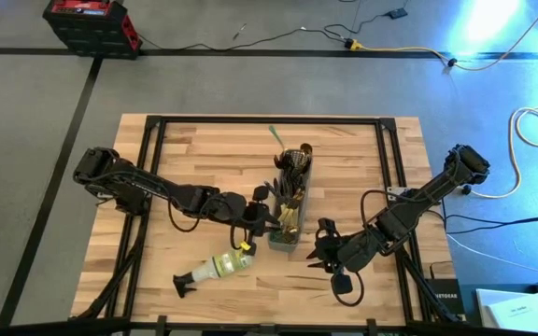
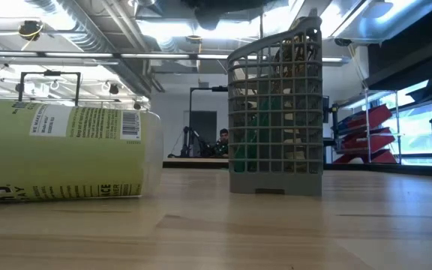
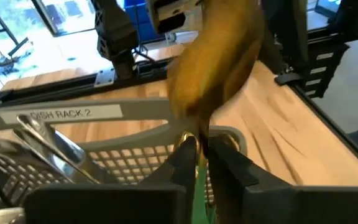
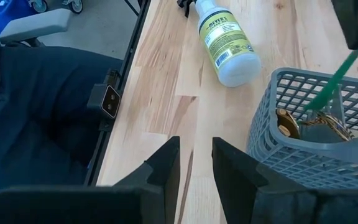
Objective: Sort silverware
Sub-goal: Put the spoon into the silverware basket, then move the silverware basket to the middle right of the table
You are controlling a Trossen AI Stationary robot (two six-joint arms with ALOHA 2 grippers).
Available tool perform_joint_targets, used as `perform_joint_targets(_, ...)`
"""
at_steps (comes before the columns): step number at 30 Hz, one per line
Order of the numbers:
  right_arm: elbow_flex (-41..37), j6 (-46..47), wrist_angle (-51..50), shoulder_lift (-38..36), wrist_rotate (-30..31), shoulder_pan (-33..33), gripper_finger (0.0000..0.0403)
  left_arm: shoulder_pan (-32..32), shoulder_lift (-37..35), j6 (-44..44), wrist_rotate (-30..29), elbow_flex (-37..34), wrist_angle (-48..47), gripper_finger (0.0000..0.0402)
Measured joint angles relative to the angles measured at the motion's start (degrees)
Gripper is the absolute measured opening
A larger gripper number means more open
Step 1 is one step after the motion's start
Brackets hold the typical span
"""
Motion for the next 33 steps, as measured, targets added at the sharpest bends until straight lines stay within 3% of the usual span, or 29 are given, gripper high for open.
perform_joint_targets(4,0.0,0.14,-0.01,0.0,-0.45,0.0,0.0076,0.15,0.01,-4.36,0.19,-0.01,0.38,0.0077)
perform_joint_targets(9,0.0,0.7,0.02,0.0,-1.25,0.04,0.0076,0.6,-0.01,-3.79,1.47,0.71,-0.05,0.0127)
perform_joint_targets(15,0.0,-0.44,1.57,0.39,0.19,0.0,0.0076,0.5,-2.19,-1.07,1.62,1.07,-2.35,0.0152)
perform_joint_targets(17,0.0,-3.48,-1.52,0.56,1.05,0.0,0.0076,0.28,-4.04,-1.03,1.35,1.09,-4.96,0.0151)
perform_joint_targets(22,-3.49,-0.8,-16.69,1.66,14.53,-0.08,0.0052,-2.03,-9.72,-1.31,-3.3,1.07,-14.06,0.0136)
perform_joint_targets(26,-11.16,-0.05,-11.59,2.03,18.84,-1.69,0.0009,-5.82,-11.94,-2.04,-14.62,1.07,-22.01,0.0122)
perform_joint_targets(29,-16.57,4.07,-11.36,2.12,25.73,-3.45,0.0008,-7.07,-11.94,-2.81,-25.83,-1.2,-25.32,0.0105)
perform_joint_targets(31,-19.27,6.53,-11.21,1.92,29.81,-5.07,0.001,-5.83,-12.01,-3.12,-26.42,-4.72,-24.98,0.0088)
perform_joint_targets(33,-21.57,8.28,-9.98,1.9,30.09,-7.37,0.0006,-2.78,-11.98,-4.35,-21.36,-8.68,-24.35,0.0062)
